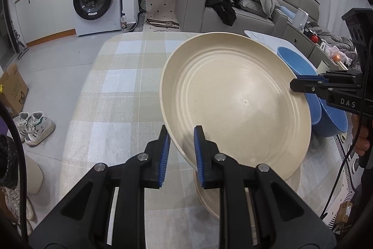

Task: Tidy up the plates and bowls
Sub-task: 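Carry the gripped cream plate with the left gripper onto the plate stack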

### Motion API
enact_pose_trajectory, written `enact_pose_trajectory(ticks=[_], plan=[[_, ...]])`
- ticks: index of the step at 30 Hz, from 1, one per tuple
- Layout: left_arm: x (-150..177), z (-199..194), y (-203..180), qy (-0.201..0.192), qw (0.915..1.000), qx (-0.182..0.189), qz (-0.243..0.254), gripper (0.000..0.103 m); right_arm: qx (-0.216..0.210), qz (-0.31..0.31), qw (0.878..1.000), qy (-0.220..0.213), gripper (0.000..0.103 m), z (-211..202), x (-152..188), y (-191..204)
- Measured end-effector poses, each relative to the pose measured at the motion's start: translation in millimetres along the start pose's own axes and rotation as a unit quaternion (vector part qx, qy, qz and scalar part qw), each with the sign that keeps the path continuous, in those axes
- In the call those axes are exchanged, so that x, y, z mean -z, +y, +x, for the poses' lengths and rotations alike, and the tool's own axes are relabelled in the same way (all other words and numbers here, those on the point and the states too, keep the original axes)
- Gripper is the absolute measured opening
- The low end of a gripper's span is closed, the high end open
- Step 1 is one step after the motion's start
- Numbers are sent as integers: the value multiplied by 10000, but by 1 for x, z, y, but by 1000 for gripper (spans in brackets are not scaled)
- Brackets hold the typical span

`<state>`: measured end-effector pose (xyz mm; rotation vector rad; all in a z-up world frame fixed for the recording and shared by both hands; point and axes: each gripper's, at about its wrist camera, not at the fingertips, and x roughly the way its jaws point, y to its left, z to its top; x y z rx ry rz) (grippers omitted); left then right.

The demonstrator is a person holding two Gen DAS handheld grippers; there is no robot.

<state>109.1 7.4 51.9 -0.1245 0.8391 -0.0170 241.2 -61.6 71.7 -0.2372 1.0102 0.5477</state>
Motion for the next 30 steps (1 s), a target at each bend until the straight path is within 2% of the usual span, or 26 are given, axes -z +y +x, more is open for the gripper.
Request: enact_pose_trajectory(ticks=[15,30], plan=[[27,-12,0,37,9998,108,155,16,-175,279,9994,-142,12,-14,42,13],[42,-19,-8,114,9985,173,511,17,-252,675,9965,-418,14,-29,86,21]])
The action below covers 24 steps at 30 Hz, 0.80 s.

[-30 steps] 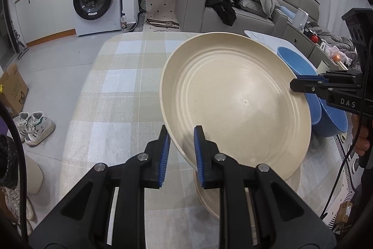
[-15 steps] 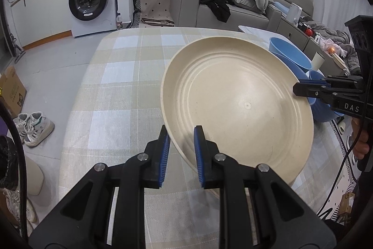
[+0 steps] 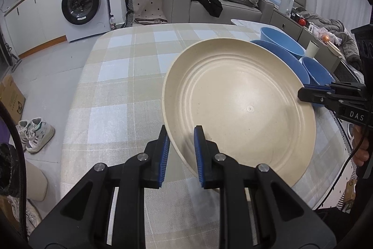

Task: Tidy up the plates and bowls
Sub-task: 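Carry the gripped cream plate with the left gripper onto the plate stack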

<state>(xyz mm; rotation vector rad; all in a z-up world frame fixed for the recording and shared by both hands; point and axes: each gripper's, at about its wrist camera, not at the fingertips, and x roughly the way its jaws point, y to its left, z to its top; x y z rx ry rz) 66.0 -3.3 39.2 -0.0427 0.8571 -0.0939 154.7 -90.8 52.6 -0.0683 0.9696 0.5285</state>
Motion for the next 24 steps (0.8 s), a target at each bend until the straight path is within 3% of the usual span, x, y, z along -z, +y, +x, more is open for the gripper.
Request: enact_pose_trajectory(ticks=[14,24], plan=[[8,17,-18,219,9987,120,454,17,164,476,9984,-264,14,-4,41,-9],[15,33,-22,384,9980,86,502,18,318,411,9981,-316,14,0,56,-3]])
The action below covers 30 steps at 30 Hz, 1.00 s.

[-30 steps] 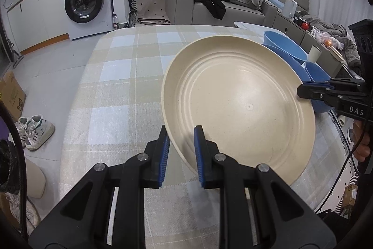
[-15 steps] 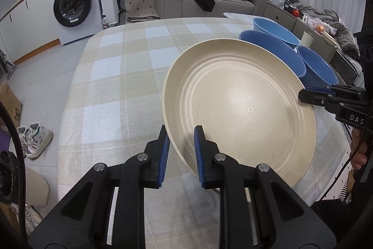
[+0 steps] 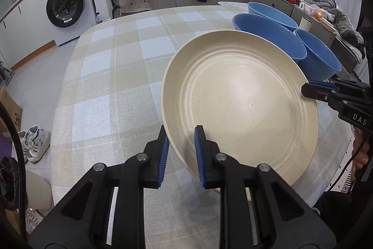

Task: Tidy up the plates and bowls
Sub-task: 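Carry the gripped cream plate with the left gripper onto the plate stack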

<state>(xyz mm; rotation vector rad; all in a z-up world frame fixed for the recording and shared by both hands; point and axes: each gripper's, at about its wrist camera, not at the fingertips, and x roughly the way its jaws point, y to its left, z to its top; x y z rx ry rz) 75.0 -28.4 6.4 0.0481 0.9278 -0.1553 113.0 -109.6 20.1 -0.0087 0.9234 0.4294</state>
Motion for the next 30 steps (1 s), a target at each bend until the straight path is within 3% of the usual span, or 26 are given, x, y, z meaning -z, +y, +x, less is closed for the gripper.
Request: enact_pose_trajectory(ticks=[30], plan=[[2,28,-1,59,9998,-93,-190,18,244,62,9997,70,15,25,10,2]])
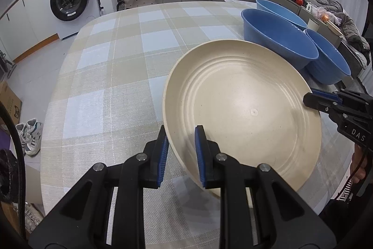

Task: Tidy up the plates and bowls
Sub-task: 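Carry the gripped cream plate with the left gripper onto the plate stack, then lower the cream plate onto the stack and open the left gripper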

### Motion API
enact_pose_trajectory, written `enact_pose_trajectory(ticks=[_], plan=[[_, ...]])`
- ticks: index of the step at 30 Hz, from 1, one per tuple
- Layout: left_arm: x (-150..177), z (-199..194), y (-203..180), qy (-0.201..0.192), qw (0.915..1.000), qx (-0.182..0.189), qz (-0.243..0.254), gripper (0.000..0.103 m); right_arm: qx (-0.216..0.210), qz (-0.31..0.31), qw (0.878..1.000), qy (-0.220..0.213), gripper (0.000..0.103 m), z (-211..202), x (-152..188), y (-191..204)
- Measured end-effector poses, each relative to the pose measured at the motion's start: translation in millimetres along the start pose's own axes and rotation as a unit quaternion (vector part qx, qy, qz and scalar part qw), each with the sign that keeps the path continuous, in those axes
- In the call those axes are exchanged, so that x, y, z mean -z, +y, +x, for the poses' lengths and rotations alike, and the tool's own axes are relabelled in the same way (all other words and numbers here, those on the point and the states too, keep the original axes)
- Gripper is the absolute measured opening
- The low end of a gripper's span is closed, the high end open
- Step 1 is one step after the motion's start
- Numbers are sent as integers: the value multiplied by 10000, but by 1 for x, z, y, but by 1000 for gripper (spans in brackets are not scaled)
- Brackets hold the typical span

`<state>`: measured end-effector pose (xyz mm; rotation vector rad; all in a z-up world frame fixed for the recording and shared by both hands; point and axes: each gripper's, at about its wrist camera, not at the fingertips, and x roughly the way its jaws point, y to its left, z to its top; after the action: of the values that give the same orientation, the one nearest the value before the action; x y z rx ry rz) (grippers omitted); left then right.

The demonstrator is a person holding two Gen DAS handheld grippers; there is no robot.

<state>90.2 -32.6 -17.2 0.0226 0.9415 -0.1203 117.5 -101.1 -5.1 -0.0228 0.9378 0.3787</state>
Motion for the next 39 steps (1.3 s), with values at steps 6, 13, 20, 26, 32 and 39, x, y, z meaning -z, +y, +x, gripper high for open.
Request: enact_pose_trajectory(ticks=[6,13,20,26,32,39], plan=[[2,5,-5,0,9999,-130,67,19,9,5,10000,3,16,2,3,3],[3,7,-9,-8,9996,-254,145,20,61,51,10000,-21,16,6,6,4],[4,13,-8,59,9995,-276,161,20,126,67,9999,-71,16,6,9,4],[4,16,-6,57,9996,-235,134,20,193,28,9997,-117,16,5,11,7],[3,15,0,164,9999,-7,31,25,172,-16,9998,-108,30,5,12,11],[-1,-10,3,-180,9998,99,14,79,-32,12,9996,-274,81,-7,9,10]])
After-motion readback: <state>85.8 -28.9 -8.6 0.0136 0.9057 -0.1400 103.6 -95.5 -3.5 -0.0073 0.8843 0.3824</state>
